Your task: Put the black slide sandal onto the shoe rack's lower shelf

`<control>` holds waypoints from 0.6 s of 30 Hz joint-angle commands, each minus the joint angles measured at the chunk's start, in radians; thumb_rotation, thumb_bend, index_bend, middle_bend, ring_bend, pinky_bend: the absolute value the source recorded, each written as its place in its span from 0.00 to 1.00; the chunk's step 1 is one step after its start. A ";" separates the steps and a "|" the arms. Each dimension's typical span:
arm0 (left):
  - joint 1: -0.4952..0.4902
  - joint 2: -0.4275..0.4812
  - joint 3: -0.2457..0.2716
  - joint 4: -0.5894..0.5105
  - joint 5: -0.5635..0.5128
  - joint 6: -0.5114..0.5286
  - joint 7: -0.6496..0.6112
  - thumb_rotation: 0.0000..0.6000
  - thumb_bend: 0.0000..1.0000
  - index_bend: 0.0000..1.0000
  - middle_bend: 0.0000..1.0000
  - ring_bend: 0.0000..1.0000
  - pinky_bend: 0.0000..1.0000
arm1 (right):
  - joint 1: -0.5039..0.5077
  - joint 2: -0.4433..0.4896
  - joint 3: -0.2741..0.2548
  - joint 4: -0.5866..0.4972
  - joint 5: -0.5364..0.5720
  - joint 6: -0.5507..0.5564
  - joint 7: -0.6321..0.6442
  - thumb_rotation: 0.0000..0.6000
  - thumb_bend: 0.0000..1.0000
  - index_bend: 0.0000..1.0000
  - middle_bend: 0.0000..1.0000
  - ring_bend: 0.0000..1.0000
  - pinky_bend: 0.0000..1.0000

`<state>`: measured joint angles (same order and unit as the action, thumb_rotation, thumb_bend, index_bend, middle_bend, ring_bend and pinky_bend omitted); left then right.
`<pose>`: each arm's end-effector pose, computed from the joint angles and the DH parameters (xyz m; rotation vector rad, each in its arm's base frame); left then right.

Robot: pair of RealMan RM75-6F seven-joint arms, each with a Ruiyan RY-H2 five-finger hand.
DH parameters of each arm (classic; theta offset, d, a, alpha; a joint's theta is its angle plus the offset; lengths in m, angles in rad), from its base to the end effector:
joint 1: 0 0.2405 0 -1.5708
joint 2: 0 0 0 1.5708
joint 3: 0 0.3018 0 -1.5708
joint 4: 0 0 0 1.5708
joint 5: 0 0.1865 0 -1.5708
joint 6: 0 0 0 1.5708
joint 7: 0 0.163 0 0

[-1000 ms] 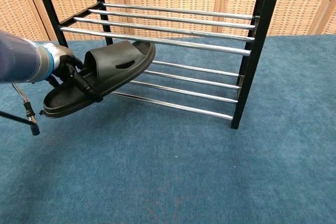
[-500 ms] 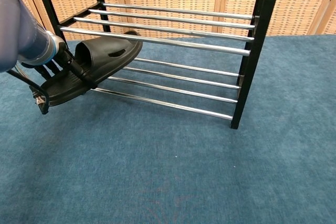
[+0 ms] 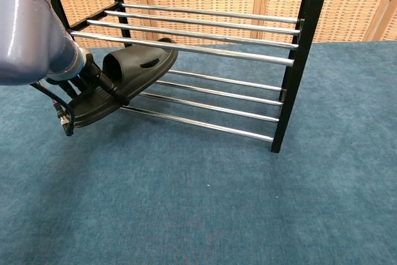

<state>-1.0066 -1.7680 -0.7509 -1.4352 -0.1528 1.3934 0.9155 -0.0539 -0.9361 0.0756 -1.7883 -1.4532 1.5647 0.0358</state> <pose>-0.1439 0.4389 -0.0090 -0.9989 -1.6572 -0.5118 -0.3379 -0.1576 0.2661 1.2099 -0.9360 0.8701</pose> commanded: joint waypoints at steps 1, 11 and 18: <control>-0.008 -0.008 -0.003 0.015 0.002 -0.005 -0.007 1.00 0.30 0.51 0.46 0.40 0.53 | 0.000 0.002 0.000 0.001 0.002 0.000 0.005 1.00 0.00 0.00 0.00 0.00 0.00; -0.043 -0.019 -0.056 0.061 -0.069 -0.006 0.021 1.00 0.30 0.51 0.43 0.38 0.53 | 0.001 0.005 0.000 0.003 0.005 -0.004 0.015 1.00 0.00 0.00 0.00 0.00 0.00; -0.049 -0.023 -0.082 0.062 -0.077 -0.016 -0.001 1.00 0.30 0.37 0.26 0.27 0.51 | 0.003 0.006 0.000 0.003 0.008 -0.010 0.014 1.00 0.00 0.00 0.00 0.00 0.00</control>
<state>-1.0551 -1.7901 -0.8291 -1.3720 -0.2292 1.3805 0.9189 -0.0509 -0.9304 0.0757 -1.7854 -1.4448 1.5552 0.0502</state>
